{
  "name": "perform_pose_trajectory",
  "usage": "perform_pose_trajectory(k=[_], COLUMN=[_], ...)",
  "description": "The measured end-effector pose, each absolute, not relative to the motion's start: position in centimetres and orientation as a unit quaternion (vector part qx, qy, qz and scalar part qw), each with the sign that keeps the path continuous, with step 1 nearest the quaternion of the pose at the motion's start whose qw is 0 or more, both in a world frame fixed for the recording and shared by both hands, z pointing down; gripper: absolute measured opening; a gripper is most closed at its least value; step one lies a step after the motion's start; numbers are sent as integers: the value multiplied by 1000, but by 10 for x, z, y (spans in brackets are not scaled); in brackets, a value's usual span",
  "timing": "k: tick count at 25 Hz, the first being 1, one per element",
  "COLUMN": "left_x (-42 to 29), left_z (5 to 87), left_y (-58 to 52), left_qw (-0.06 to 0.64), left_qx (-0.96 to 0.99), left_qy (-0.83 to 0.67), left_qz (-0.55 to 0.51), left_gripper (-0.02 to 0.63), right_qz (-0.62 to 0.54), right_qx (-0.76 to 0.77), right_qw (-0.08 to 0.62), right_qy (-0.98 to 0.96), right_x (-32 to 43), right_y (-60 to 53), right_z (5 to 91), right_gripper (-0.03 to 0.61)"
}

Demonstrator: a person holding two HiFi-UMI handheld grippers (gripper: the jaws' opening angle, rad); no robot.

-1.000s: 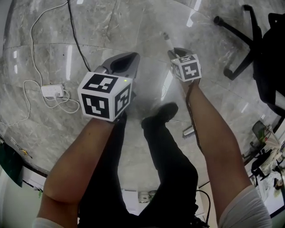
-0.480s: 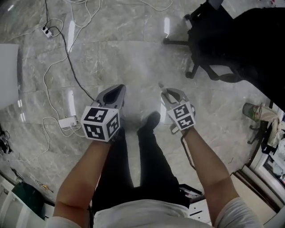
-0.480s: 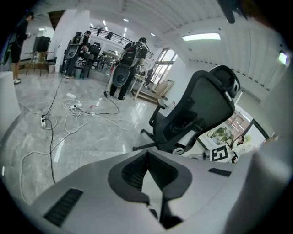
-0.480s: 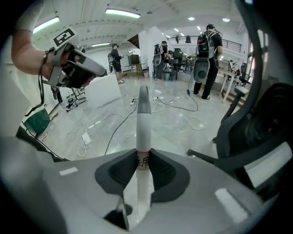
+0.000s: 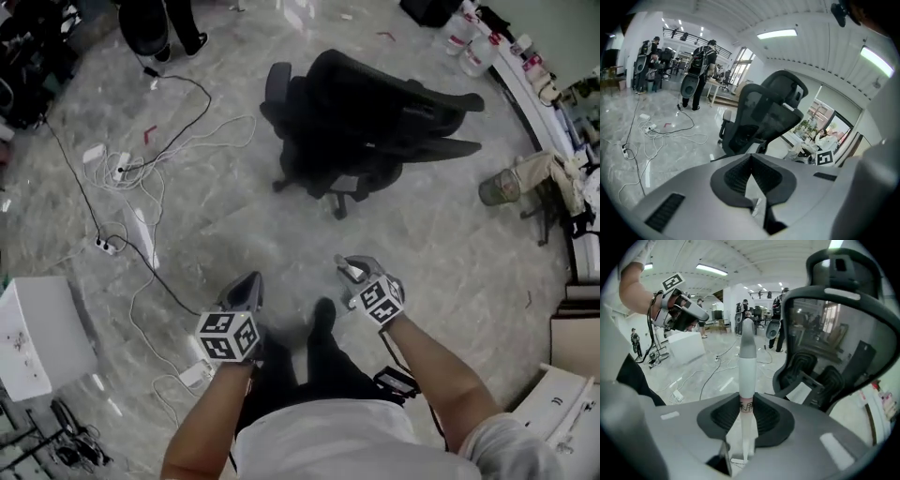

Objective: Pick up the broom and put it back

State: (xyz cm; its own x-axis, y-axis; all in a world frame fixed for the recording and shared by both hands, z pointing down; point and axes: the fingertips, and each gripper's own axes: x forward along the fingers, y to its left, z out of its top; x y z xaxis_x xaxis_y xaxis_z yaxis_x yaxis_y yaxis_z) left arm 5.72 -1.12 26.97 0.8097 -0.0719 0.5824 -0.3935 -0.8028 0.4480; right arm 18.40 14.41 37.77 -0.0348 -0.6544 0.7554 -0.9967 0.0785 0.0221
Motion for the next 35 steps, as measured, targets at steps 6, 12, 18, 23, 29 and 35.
perform_pose_trajectory(k=[6, 12, 18, 23, 29, 35], left_x=[123, 145, 155, 160, 168, 170], left_z=[185, 127, 105, 111, 127, 131], left_y=[56, 81, 90, 91, 92, 83], left_qw=[237, 210, 203, 209, 212, 227], left_qx=[929, 941, 945, 941, 936, 931], left_qy=[-74, -78, -79, -75, -81, -114], left_qz=[274, 252, 246, 255, 270, 264], left_gripper=[8, 6, 6, 6, 8, 8], right_qz=[284, 286, 306, 350, 376, 400], right_qx=[692, 751, 763, 759, 776, 789], right_qw=[252, 171, 130, 126, 94, 78], right_qy=[-614, -570, -554, -535, -498, -460], right_x=[251, 296, 348, 389, 455, 522], right_y=[210, 237, 231, 217, 199, 188], right_z=[314, 262, 249, 279, 310, 319], right_gripper=[86, 87, 87, 87, 87, 92])
